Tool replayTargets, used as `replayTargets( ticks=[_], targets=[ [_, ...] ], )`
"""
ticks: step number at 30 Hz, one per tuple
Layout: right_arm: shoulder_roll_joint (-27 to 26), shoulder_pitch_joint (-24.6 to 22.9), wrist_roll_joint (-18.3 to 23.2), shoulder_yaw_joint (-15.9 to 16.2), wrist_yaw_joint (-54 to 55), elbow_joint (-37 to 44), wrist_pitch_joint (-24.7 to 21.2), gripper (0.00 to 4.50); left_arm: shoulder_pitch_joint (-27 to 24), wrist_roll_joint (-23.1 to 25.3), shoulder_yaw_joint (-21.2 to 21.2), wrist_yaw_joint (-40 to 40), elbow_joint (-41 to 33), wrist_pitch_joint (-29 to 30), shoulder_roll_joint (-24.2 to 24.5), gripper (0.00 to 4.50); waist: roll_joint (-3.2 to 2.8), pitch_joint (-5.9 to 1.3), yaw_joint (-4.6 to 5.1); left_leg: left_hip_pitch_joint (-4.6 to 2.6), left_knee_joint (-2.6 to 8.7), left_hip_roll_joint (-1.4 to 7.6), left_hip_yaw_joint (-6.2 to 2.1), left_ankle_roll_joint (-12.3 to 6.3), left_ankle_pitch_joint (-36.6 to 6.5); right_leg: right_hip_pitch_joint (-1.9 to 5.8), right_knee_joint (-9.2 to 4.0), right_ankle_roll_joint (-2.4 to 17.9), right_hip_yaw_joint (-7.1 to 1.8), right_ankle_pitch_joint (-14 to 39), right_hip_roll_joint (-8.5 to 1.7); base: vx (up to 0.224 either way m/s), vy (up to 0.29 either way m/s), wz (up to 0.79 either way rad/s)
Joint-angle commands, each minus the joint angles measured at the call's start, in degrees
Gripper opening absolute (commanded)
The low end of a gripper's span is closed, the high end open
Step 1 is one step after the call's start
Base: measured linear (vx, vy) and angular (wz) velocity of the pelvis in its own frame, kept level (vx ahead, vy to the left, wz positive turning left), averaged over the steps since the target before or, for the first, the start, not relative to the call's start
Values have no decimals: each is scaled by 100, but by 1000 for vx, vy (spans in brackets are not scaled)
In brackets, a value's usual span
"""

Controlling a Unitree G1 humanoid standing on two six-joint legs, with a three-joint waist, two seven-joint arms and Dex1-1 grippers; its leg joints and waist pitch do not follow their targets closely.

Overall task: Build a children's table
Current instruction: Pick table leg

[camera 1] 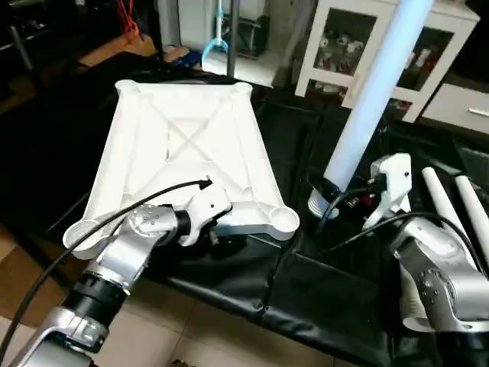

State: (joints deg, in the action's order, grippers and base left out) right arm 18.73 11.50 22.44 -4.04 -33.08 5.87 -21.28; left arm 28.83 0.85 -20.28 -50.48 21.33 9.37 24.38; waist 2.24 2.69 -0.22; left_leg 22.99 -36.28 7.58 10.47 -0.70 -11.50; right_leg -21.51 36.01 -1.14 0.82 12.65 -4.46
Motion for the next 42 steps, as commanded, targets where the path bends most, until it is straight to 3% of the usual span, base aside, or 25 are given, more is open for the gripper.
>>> replayTargets(
  ticks=[1, 3, 8, 13, 20, 22, 27, 29, 30, 31, 32, 33, 34, 35, 36, 37, 38, 39, 42],
  targets=[
    [38, -1, 102, -72, -27, 252, -68, 190, 99, 103, -122, -138, 147, -100, 48, 364, -47, -342, -14, -227, 533, 544, -206, -186, -798, 139, -341, 1633, -172, -221, -429, 0, 0, 0],
    [27, -36, 127, -95, -40, 268, -90, 190, 130, 73, -124, -236, 207, -137, 52, 352, -47, -325, -1, -238, 566, 557, -211, -22, -1131, 118, -369, 1576, -175, 215, -423, 0, 0, 0],
    [56, -85, 119, -91, -32, 252, -71, 190, 166, -137, -85, -554, 213, -182, -17, 307, -42, -316, -3, -250, 586, 557, -205, 162, -1355, 84, -389, 1501, -182, 454, -426, 0, 0, 0],
    [39, -11, 165, -7, -104, 239, -103, 190, 302, 15, -208, -609, 641, -433, -150, 275, -19, -326, -5, -233, 576, 562, -175, 117, -1270, 86, -394, 1446, -191, 383, -445, 0, 0, 0],
    [118, 45, 364, 130, -458, 217, -317, 190, 584, -101, -78, -818, 1084, -495, -312, 209, 5, -333, -28, -225, 552, 569, -146, -81, -1011, 96, -374, 1553, -183, 167, -456, 0, 0, 0],
    [126, 91, 427, 170, -600, 107, -368, 190, 654, -124, -91, -965, 1209, -481, -331, 177, 2, -325, -31, -249, 554, 576, -139, -66, -1079, 68, -383, 1580, -179, 252, -444, 0, 0, 0],
    [127, 460, 304, 319, -943, -606, -246, 190, 723, -58, -145, -1125, 1523, -611, -339, 153, -23, -317, -48, -267, 569, 579, -126, 64, -1236, 44, -393, 1588, -175, 380, -441, 0, 0, 0],
    [95, 557, 339, 323, -979, -730, -271, 190, 719, -87, -142, -1174, 1501, -575, -341, 144, 2, -318, -61, -282, 569, 585, -106, 142, -1321, 32, -403, 1592, -176, 482, -450, 0, 0, 0],
    [52, 636, 397, 306, -983, -801, -327, 190, 704, -101, -147, -1200, 1445, -534, -336, 139, 45, -317, -66, -285, 568, 589, -97, 128, -1310, 30, -403, 1586, -174, 471, -450, 0, 0, 0],
    [26, 692, 438, 293, -991, -850, -373, 190, 705, -106, -144, -1226, 1437, -525, -342, 131, 14, -323, -95, -272, 572, 592, -100, 101, -1227, 45, -387, 1573, -174, 442, -467, 0, 0, 0],
    [10, 739, 476, 284, -1011, -894, -415, 190, 708, -94, -143, -1219, 1432, -518, -346, 120, 52, -325, -100, -275, 574, 593, -89, 81, -1144, 35, -382, 1561, -164, 385, -454, 0, 0, 0],
    [-1, 780, 477, 278, -1015, -958, -423, 190, 711, -71, -149, -1219, 1445, -524, -349, 120, 38, -329, -120, -288, 568, 592, -83, 76, -1116, 32, -372, 1563, -160, 356, -455, 0, 0, 0],
    [9, 819, 441, 279, -1008, -1035, -406, 190, 705, -37, -173, -1217, 1426, -509, -347, 117, 116, -327, -123, -290, 565, 596, -58, 37, -1063, 25, -376, 1553, -156, 321, -451, 0, 0, 0],
    [20, 853, 382, 300, -997, -1108, -374, 190, 690, 45, -220, -1162, 1378, -468, -323, 111, 64, -330, -159, -294, 565, 600, -58, 27, -1010, 25, -368, 1538, -158, 341, -477, 0, 0, 0],
    [36, 875, 347, 313, -1000, -1161, -346, 190, 684, 106, -250, -1128, 1352, -445, -313, 105, 109, -327, -146, -284, 569, 601, -52, 23, -993, 21, -370, 1528, -153, 365, -470, 0, 0, 0],
    [46, 888, 328, 329, -1011, -1184, -329, 190, 679, 217, -311, -1083, 1313, -444, -282, 99, 81, -318, -157, -297, 585, 605, -51, 94, -1073, 3, -376, 1461, -152, 487, -467, 0, 0, 0],
    [46, 888, 328, 329, -1011, -1184, -329, 190, 679, 218, -312, -1082, 1313, -444, -281, 99, 84, -317, -149, -295, 594, 609, -55, 119, -1102, 6, -379, 1439, -151, 504, -465, 0, 0, 0],
    [46, 902, 334, 330, -1042, -1203, -318, 190, 686, 305, -336, -1011, 1297, -450, -268, 95, 129, -318, -143, -292, 596, 608, -51, 131, -1114, 7, -379, 1416, -147, 522, -459, 0, 0, 0],
    [46, 911, 322, 341, -1067, -1212, -289, 190, 701, 497, -427, -897, 1244, -434, -229, 91, 126, -310, -156, -288, 598, 611, -49, 185, -1241, -1, -406, 1346, -167, 680, -492, 0, 0, 0]
  ],
)
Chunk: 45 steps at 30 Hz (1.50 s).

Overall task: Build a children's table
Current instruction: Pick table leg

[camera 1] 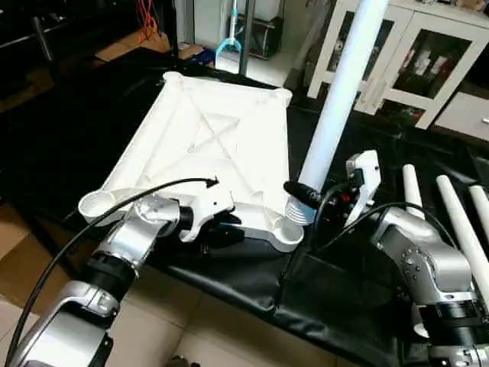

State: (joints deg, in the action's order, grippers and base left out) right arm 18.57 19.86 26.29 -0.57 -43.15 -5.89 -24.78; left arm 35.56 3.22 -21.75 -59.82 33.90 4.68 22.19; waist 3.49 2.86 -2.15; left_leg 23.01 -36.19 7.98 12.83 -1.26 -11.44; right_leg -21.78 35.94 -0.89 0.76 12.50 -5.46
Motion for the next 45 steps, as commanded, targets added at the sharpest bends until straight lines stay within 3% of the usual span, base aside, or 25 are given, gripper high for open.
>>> replayTargets(
  ticks=[1, 2, 3, 5, 6, 8, 9, 10, 11, 12, 13, 14, 16, 17, 18, 19, 21, 23, 24, 28, 34, 38, 42, 45],
  targets=[
    [66, 69, -74, -1, -62, -24, 71, 190, 38, 324, -308, 89, -27, 61, -12, 90, 8, -320, 35, -291, 591, 569, -287, 263, -1316, 16, -415, 1287, -168, 805, -397, 0, 0, 0],
    [74, 42, -107, 0, -49, 21, 104, 190, 75, 550, -421, 252, -84, 166, -26, 87, 8, -318, 34, -293, 597, 579, -294, 301, -1385, 13, -427, 1252, -172, 916, -405, 0, 0, 0],
    [87, 10, -121, -17, -27, 70, 125, 190, 106, 731, -518, 371, -137, 323, -35, 85, -43, -315, 29, -297, 605, 581, -304, 336, -1421, 6, -427, 1233, -175, 941, -405, 0, 0, 0],
    [104, -17, -129, -32, -3, 107, 146, 190, 134, 992, -664, 489, -253, 629, -13, 84, -24, -298, 36, -332, 611, 581, -299, 451, -1671, -44, -465, 1175, -176, 1189, -394, 0, 0, 0],
    [122, -58, -132, -52, 30, 174, 153, 190, 161, 1247, -820, 580, -416, 1028, 7, 84, -19, -285, 46, -328, 624, 585, -317, 531, -1861, -50, -489, 1123, -184, 1426, -406, 0, 0, 0],
    [131, -105, -127, -80, 67, 251, 152, 190, 196, 1313, -826, 716, -545, 1410, -62, 78, -15, -284, 80, -303, 654, 588, -351, 642, -1975, -41, -493, 1018, -176, 1596, -403, 0, 0, 0],
    [131, -105, -127, -80, 67, 251, 152, 190, 196, 1313, -826, 716, -545, 1410, -62, 77, -11, -289, 83, -296, 654, 585, -357, 647, -1952, -34, -488, 1011, -172, 1568, -403, 0, 0, 0],
    [134, -118, -126, -91, 80, 273, 153, 190, 210, 1330, -800, 787, -579, 1533, -105, 76, -81, -294, 117, -280, 664, 569, -360, 690, -1971, -28, -496, 1007, -170, 1430, -377, 0, 0, 0],
    [140, -151, -112, -109, 92, 324, 142, 190, 228, 1280, -722, 860, -679, 1885, -205, 76, -70, -301, 119, -271, 666, 571, -375, 694, -1953, -18, -480, 1017, -164, 1351, -381, 0, 0, 0],
    [141, -179, -105, -118, 102, 362, 137, 190, 240, 1240, -650, 942, -756, 2183, -289, 74, -129, -311, 116, -257, 673, 570, -387, 702, -1866, 7, -443, 1079, -159, 1153, -389, 0, 0, 0],
    [145, -214, -94, -127, 110, 414, 127, 190, 246, 1172, -588, 965, -862, 2439, -357, 72, -89, -313, 134, -255, 670, 572, -372, 679, -1823, 13, -451, 1131, -153, 1015, -379, 0, 0, 0],
    [162, -293, -73, -144, 113, 524, 110, 190, 227, 959, -425, 964, -1133, 2809, -480, 71, -148, -324, 133, -219, 664, 561, -388, 606, -1677, 50, -428, 1184, -156, 842, -388, 0, 0, 0],
    [185, -350, -61, -166, 105, 584, 108, 190, 240, 773, -238, 1062, -1284, 2940, -599, 71, -91, -333, 158, -200, 637, 553, -363, 418, -1436, 81, -437, 1271, -152, 591, -391, 0, 0, 0],
    [191, -374, -69, -191, 107, 595, 110, 190, 242, 745, -182, 1072, -1379, 2930, -638, 105, -116, -335, 162, -206, 610, 547, -350, 296, -1341, 77, -449, 1352, -163, 505, -400, 0, 0, 0],
    [201, -396, -76, -214, 104, 603, 115, 190, 247, 650, -112, 1027, -1478, 2962, -682, 125, -103, -340, 173, -195, 603, 552, -348, 237, -1278, 95, -444, 1397, -163, 430, -403, 0, 0, 0],
    [203, -407, -87, -227, 107, 604, 120, 190, 253, 565, -56, 971, -1558, 2993, -711, 137, -137, -355, 168, -181, 585, 545, -350, 111, -1077, 123, -428, 1470, -159, 221, -405, 0, 0, 0],
    [228, -434, -80, -247, 94, 622, 120, 190, 260, 505, -60, 813, -1705, 3082, -692, 143, -113, -371, 163, -196, 556, 546, -329, -77, -809, 131, -407, 1593, -149, -112, -387, 0, 0, 0],
    [260, -466, -64, -268, 75, 646, 109, 190, 261, 482, -50, 729, -1834, 3155, -676, 176, -133, -368, 147, -207, 541, 558, -313, -284, -463, 136, -371, 1711, -138, -484, -370, 0, 0, 0],
    [273, -480, -59, -268, 74, 663, 105, 190, 257, 473, -52, 690, -1895, 3166, -654, 176, -162, -365, 141, -210, 539, 559, -316, -310, -416, 138, -367, 1728, -135, -530, -372, 0, 0, 0],
    [316, -503, -40, -289, 64, 697, 90, 190, 280, 404, 5, 658, -1957, 3036, -612, 189, -154, -353, 145, -226, 547, 561, -306, -318, -514, 139, -380, 1757, -128, -357, -357, 0, 0, 0],
    [360, -492, -30, -320, 54, 745, 47, 190, 363, 419, -144, 251, -1432, 2012, -172, 189, -172, -327, 173, -260, 609, 550, -321, 57, -1145, 85, -450, 1504, -138, 357, -328, 0, 0, 0],
    [377, -505, -19, -312, 48, 758, 44, 190, 356, 287, -117, -11, -1218, 1775, -117, 189, -188, -346, 170, -270, 600, 545, -305, 103, -990, 85, -406, 1537, -135, 32, -328, 0, 0, 0],
    [381, -515, -12, -305, 59, 771, 36, 190, 423, 252, -175, -178, -775, 1499, -147, 189, -179, -359, 156, -256, 569, 531, -287, -36, -734, 106, -379, 1634, -136, -333, -341, 0, 0, 0],
    [365, -526, -10, -302, 72, 797, 25, 190, 537, 361, -219, -71, -308, 1185, -213, 189, -198, -360, 148, -257, 569, 540, -291, -58, -805, 112, -383, 1659, -141, -278, -359, 0, 0, 0]
  ],
)
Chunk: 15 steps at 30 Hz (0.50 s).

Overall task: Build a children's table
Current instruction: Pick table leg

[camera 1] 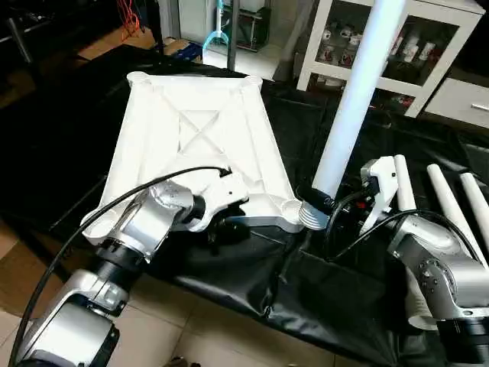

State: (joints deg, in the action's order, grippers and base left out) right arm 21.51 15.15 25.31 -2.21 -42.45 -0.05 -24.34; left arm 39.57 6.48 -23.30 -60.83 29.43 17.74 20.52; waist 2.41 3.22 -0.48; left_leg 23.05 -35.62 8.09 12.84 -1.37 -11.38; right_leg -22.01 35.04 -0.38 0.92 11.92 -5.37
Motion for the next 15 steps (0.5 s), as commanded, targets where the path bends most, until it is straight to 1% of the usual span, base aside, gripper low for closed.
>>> replayTargets(
  ticks=[1, 2, 3, 5, 8, 9, 10, 11, 12, 13, 15],
  targets=[
    [63, -61, 91, -140, 8, 226, -24, 190, 166, 32, -63, 11, 239, -176, -72, 171, -80, -396, -19, -274, 514, 535, -290, -31, -849, 127, -298, 1623, -153, -193, -364, 0, 0, 0],
    [59, -64, 94, -141, 13, 233, -27, 190, 181, 33, -63, 7, 283, -183, -85, 152, -76, -392, -19, -274, 520, 539, -290, -6, -910, 128, -299, 1632, -153, -130, -365, 0, 0, 0],
    [54, -69, 96, -140, 22, 243, -28, 190, 207, 43, -58, 14, 348, -206, -100, 152, -111, -389, -24, -272, 526, 543, -299, 21, -949, 131, -296, 1633, -155, -91, -371, 0, 0, 0],
    [50, -79, 101, -142, 30, 254, -28, 190, 233, 18, -22, 28, 375, -184, -125, 149, -88, -392, -17, -277, 527, 546, -294, 40, -987, 130, -301, 1634, -155, -84, -369, 0, 0, 0],
    [37, -121, 122, -159, 47, 284, -27, 190, 293, -71, 79, -9, 423, -143, -185, 113, -86, -393, -32, -268, 523, 550, -295, 20, -947, 142, -298, 1640, -159, -148, -379, 0, 0, 0],
    [29, -123, 122, -158, 52, 279, -23, 190, 292, -88, 87, -43, 420, -112, -186, 109, -115, -395, -38, -267, 522, 547, -300, 20, -922, 142, -289, 1648, -158, -187, -380, 0, 0, 0],
    [21, -124, 115, -153, 56, 270, -13, 190, 298, -89, 97, -33, 452, -110, -191, 99, -100, -397, -28, -270, 522, 546, -296, 9, -908, 140, -290, 1664, -152, -224, -370, 0, 0, 0],
    [13, -123, 109, -150, 63, 262, -2, 190, 299, -93, 106, -28, 482, -45, -197, 99, -98, -396, -24, -268, 521, 542, -295, 4, -914, 140, -288, 1672, -151, -223, -367, 0, 0, 0],
    [-4, -111, 107, -149, 77, 252, 7, 190, 292, -50, 81, -6, 513, 3, -179, 99, -135, -395, -31, -269, 524, 544, -302, 13, -934, 142, -287, 1679, -153, -201, -376, 0, 0, 0],
    [-18, -97, 103, -150, 95, 242, 12, 190, 293, 9, 50, 48, 571, 22, -165, 73, -118, -393, -22, -273, 528, 547, -299, 23, -949, 140, -290, 1681, -150, -196, -369, 0, 0, 0],
    [-47, -69, 87, -160, 146, 222, 30, 190, 247, 57, 11, 74, 562, 211, -138, 61, -112, -388, -18, -269, 527, 544, -295, 16, -1004, 138, -298, 1686, -156, -134, -374, 0, 0, 0]
  ],
)
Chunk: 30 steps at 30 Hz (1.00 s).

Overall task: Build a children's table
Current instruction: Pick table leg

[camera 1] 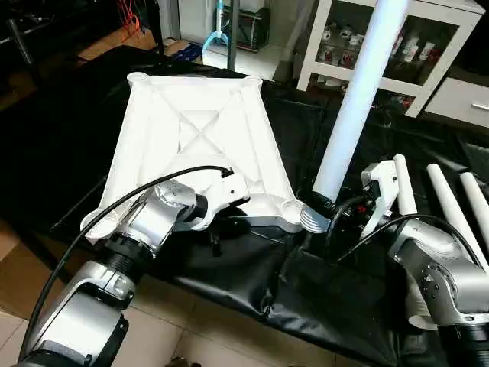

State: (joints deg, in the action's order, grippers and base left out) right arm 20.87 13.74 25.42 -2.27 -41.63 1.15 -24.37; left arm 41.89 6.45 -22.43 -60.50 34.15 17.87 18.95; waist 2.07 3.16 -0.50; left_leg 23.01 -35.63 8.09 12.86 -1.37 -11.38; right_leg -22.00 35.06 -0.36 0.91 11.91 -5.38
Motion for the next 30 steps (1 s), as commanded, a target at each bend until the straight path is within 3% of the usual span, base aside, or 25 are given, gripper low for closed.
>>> replayTargets(
  ticks=[1, 3, 6, 7, 8, 10, 12, 13, 14, 15, 17, 18, 19, 20, 21, 23, 27, 29, 30],
  targets=[
    [8, 78, 83, -159, 73, 100, 32, 190, -11, 80, -76, 79, 72, 263, 27, 53, -81, -382, -20, -266, 527, 546, -299, 19, -1011, 138, -304, 1680, -157, -88, -378, 0, 0, 0],
    [2, 82, 78, -155, 78, 93, 39, 190, -55, 82, -50, 148, 4, 370, 26, 39, -91, -380, -23, -266, 530, 544, -301, 24, -1019, 136, -309, 1671, -156, -55, -376, 0, 0, 0],
    [-40, 86, 75, -138, 107, 101, 46, 190, -276, 228, 30, 560, -529, 1246, 60, 17, -132, -381, -1, -254, 539, 554, -316, 51, -966, 148, -284, 1700, -149, -196, -372, 0, 0, 0],
    [-55, 87, 68, -131, 121, 104, 51, 190, -361, 229, 114, 703, -750, 1636, 43, 13, -127, -387, 10, -250, 532, 551, -315, 31, -916, 159, -281, 1721, -148, -274, -374, 0, 0, 0],
    [-55, 87, 68, -131, 121, 104, 51, 190, -361, 229, 114, 703, -750, 1636, 43, 13, -122, -397, 20, -251, 526, 561, -308, 27, -878, 172, -268, 1742, -151, -352, -379, 0, 0, 0],
    [-111, 121, 74, -122, 157, 66, 62, 190, -688, 267, 238, 813, -1524, 2415, 112, 2, -54, -375, 60, -214, 525, 568, -313, -70, -897, 191, -288, 1783, -158, -211, -403, 0, 0, 0],
    [-112, 122, 73, -122, 157, 64, 63, 190, -695, 270, 237, 813, -1539, 2423, 116, 1, -76, -363, 75, -199, 527, 557, -324, -88, -943, 189, -321, 1739, -158, 2, -398, 0, 0, 0],
    [-139, 163, 51, -106, 161, -26, 97, 190, -938, 378, 179, 807, -2020, 2622, 249, 1, -79, -365, 88, -219, 531, 570, -329, -58, -1031, 177, -326, 1703, -160, 172, -393, 0, 0, 0],
    [-142, 172, 47, -105, 159, -45, 104, 190, -970, 356, 191, 806, -2070, 2612, 249, 1, -86, -341, 117, -188, 552, 564, -341, -38, -1077, 178, -344, 1644, -156, 314, -376, 0, 0, 0],
    [-166, 212, 56, -115, 160, -121, 117, 190, -1066, 267, 210, 763, -2210, 2585, 250, 1, -16, -339, 119, -209, 551, 555, -321, -27, -1161, 154, -370, 1612, -153, 456, -356, 0, 0, 0],
    [-200, 260, 71, -144, 177, -212, 135, 190, -1162, 198, 149, 682, -2358, 2407, 300, 1, -53, -321, 102, -246, 557, 554, -326, 89, -1390, 104, -407, 1518, -164, 905, -361, 0, 0, 0],
    [-242, 333, 130, -192, 164, -340, 129, 190, -1258, 95, 84, 551, -2504, 2306, 338, 1, 1, -319, 110, -250, 570, 557, -327, 138, -1485, 88, -421, 1451, -164, 1033, -349, 0, 0, 0],
    [-296, 414, 223, -259, 141, -488, 106, 190, -1358, 15, 12, 409, -2622, 1986, 392, 1, -24, -321, 93, -247, 569, 559, -346, 153, -1495, 93, -416, 1434, -166, 1068, -370, 0, 0, 0],
    [-336, 500, 285, -317, 134, -642, 92, 190, -1438, -102, -23, 291, -2758, 1851, 417, 1, -36, -322, 109, -236, 580, 555, -348, 167, -1513, 91, -415, 1413, -167, 1078, -365, 0, 0, 0],
    [-368, 579, 343, -365, 123, -778, 66, 190, -1485, -188, -40, 209, -2858, 1831, 433, 1, -16, -328, 103, -251, 582, 560, -338, 194, -1500, 73, -403, 1385, -160, 1065, -354, 0, 0, 0],
    [-399, 671, 456, -411, 26, -942, 5, 190, -1517, -237, -72, 140, -2918, 1661, 450, 1, -41, -330, 57, -291, 577, 548, -302, 217, -1341, 43, -386, 1378, -160, 815, -321, 0, 0, 0],
    [-450, 836, 465, -423, -59, -1274, 36, 190, -1557, -246, -122, 90, -2999, 1496, 451, 1, -26, -353, -41, -281, 546, 530, -265, 124, -867, 69, -331, 1395, -159, 333, -328, 0, 0, 0],
    [-474, 938, 445, -393, -153, -1500, 45, 190, -1559, -184, -188, 139, -3069, 1493, 439, 1, 21, -356, -70, -275, 541, 531, -255, 80, -790, 83, -330, 1392, -156, 329, -335, 0, 0, 0],
    [-474, 938, 445, -393, -153, -1500, 45, 190, -1559, -184, -188, 139, -3069, 1493, 439, 1, 8, -355, -84, -275, 538, 532, -258, 73, -802, 84, -325, 1396, -157, 369, -345, 0, 0, 0]
  ],
)
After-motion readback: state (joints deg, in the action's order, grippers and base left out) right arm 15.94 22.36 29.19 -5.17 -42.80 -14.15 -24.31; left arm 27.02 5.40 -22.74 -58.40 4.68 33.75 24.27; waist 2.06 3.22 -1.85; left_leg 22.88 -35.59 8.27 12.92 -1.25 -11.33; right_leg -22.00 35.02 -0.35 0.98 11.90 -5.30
